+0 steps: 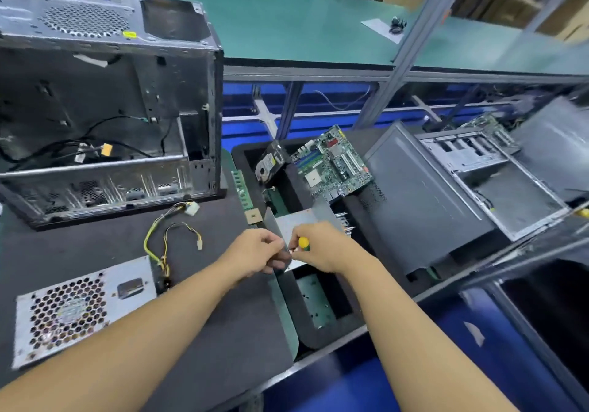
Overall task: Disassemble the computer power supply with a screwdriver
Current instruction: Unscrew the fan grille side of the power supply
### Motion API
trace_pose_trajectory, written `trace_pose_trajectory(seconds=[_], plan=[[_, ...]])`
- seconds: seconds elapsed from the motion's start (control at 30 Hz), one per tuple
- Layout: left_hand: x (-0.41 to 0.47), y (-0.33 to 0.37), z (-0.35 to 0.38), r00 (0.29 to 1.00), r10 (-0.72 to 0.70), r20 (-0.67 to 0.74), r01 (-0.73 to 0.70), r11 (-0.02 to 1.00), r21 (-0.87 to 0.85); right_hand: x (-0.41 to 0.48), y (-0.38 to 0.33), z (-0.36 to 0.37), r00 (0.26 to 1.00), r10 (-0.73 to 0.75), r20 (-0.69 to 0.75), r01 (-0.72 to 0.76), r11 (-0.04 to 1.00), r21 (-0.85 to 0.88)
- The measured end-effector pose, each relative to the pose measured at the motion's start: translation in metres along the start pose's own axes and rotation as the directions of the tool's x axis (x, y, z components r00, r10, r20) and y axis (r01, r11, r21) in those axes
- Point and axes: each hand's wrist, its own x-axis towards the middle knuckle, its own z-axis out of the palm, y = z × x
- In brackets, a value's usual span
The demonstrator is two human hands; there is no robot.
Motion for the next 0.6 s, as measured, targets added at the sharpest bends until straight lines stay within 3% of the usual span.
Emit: trace_pose_trajectory(seconds=[0.07,0.2,0.47,0.6], plan=[[0.008,-0.008,0.012,1.0,-0.022,0.014,0.02,0.991,0.136,0.001,0.021,0.013,0.99,0.052,0.133,-0.036,0.993,-0.116],[0.015,-0.012,0.024,0.999,-0.048,-0.007,0.048,0.958,0.282,0.002,0.053,0.035,0.962,0.178,0.205,-0.131,0.966,-0.225],[0.013,0.004,0.015,0.998,0.056,-0.032,-0.038,0.906,0.421,0.01,0.071,0.032,0.943,0.24,0.232,-0.2,0.963,-0.182],[-0.003,0.027,-0.02,0.983,0.182,-0.016,-0.131,0.768,0.627,0.024,0.038,0.009,0.969,0.145,0.201,-0.133,0.988,-0.072]])
